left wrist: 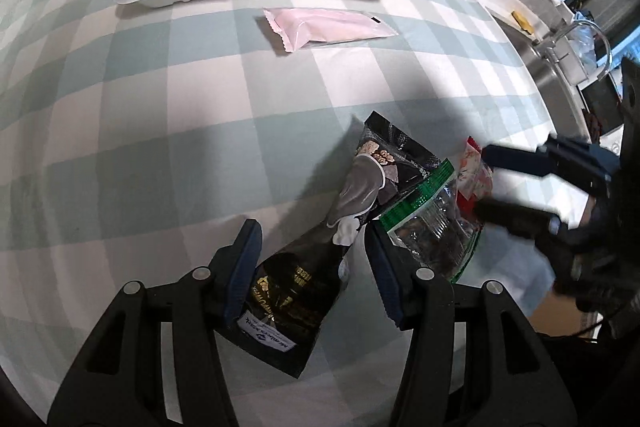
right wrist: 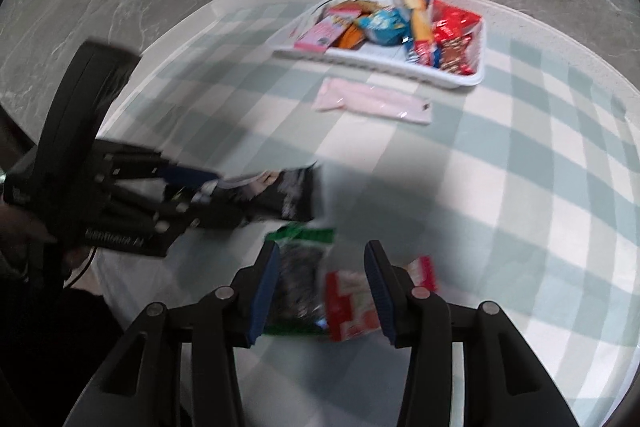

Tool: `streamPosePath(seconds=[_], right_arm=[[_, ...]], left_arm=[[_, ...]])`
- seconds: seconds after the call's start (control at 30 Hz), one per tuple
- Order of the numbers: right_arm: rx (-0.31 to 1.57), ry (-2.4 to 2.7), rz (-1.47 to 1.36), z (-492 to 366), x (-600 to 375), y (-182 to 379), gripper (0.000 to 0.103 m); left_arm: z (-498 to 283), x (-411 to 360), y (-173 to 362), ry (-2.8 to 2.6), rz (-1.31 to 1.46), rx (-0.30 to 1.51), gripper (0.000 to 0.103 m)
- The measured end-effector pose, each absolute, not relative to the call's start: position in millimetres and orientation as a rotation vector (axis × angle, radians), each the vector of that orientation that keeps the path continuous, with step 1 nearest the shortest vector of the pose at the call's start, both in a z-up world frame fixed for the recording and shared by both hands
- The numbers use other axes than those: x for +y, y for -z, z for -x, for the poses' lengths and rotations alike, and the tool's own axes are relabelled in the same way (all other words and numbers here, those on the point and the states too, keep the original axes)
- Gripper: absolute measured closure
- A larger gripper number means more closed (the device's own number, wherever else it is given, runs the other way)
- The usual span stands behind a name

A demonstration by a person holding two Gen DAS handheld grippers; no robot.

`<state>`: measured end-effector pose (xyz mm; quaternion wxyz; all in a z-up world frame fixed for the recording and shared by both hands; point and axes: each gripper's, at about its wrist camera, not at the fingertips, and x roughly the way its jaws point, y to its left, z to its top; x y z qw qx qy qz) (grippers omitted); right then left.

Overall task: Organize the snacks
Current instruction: 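Move left tool to the black bag while right tool moves to green packet, then grasp the black bag with left tool while right tool grasps green-clear packet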

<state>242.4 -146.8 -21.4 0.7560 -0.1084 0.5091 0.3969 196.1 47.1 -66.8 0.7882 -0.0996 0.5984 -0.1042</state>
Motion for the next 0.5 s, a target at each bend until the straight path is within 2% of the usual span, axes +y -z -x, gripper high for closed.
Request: streamPosePath(seconds=[0.27,0.5], right_arm=[[1.156,-0.902,0.279,-219.9,-125.4,38.7,0.055],[1.163,-0.846,0.336,-216.8,-119.1,50.1,0.05]], left_arm=[[-200.6,40.6,68.2,0.253,0.169,1.277,0.051],[-203.9,30.1,68.7,0.291,0.098,1.265,0.051]])
